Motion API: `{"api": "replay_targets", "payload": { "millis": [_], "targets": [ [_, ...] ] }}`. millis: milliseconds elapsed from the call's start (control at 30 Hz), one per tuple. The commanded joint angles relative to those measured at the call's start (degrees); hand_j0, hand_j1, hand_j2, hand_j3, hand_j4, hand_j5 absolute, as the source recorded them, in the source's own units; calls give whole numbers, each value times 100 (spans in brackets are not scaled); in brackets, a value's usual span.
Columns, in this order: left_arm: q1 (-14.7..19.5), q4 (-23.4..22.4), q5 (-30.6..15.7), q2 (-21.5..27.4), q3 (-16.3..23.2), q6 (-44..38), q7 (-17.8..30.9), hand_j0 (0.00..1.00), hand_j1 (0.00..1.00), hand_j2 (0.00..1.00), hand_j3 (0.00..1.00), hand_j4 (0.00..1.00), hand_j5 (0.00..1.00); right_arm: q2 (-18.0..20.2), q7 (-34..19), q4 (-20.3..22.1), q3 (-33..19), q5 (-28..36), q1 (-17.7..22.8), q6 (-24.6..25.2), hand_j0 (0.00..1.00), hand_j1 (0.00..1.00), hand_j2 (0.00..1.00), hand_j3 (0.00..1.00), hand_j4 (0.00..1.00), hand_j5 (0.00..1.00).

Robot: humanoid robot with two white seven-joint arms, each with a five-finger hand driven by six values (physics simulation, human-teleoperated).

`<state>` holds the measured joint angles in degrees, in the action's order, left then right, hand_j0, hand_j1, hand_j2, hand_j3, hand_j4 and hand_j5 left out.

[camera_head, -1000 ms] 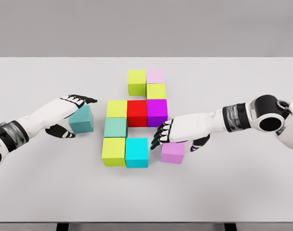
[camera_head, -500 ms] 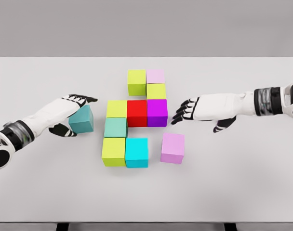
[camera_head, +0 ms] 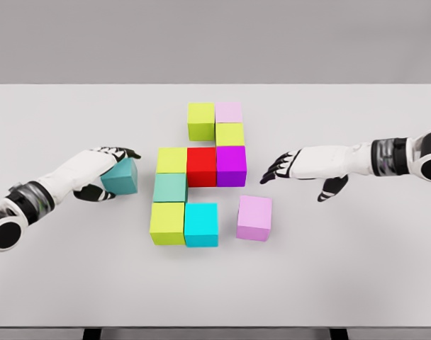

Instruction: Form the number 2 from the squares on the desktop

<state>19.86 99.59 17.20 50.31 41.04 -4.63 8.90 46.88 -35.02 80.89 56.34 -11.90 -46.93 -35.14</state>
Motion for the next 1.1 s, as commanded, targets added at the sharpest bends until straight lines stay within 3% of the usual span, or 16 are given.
{"api": "replay_targets", "payload": {
  "millis": [0,267,433,933,1067],
  "targets": [
    [0,-10,-32,-4,27,-47,15,77,77,77,77,77,77,-39,2,-21,44,21,0,14,100,100,100,100,100,100],
    [0,25,-59,-4,27,-30,15,52,52,52,52,52,52,-109,2,-21,194,4,-9,14,100,100,100,100,100,100],
    [61,34,-137,5,18,-12,15,47,47,47,47,47,47,-126,2,-12,255,-5,-9,14,100,100,100,100,100,100],
    [668,-142,-234,-83,36,-30,121,47,47,47,47,47,47,-223,2,146,334,4,-18,14,100,100,100,100,100,100],
    [1063,-309,-234,-223,352,-30,121,47,47,47,47,47,47,-232,2,155,387,4,-26,14,100,100,100,100,100,100]
  ]
}}
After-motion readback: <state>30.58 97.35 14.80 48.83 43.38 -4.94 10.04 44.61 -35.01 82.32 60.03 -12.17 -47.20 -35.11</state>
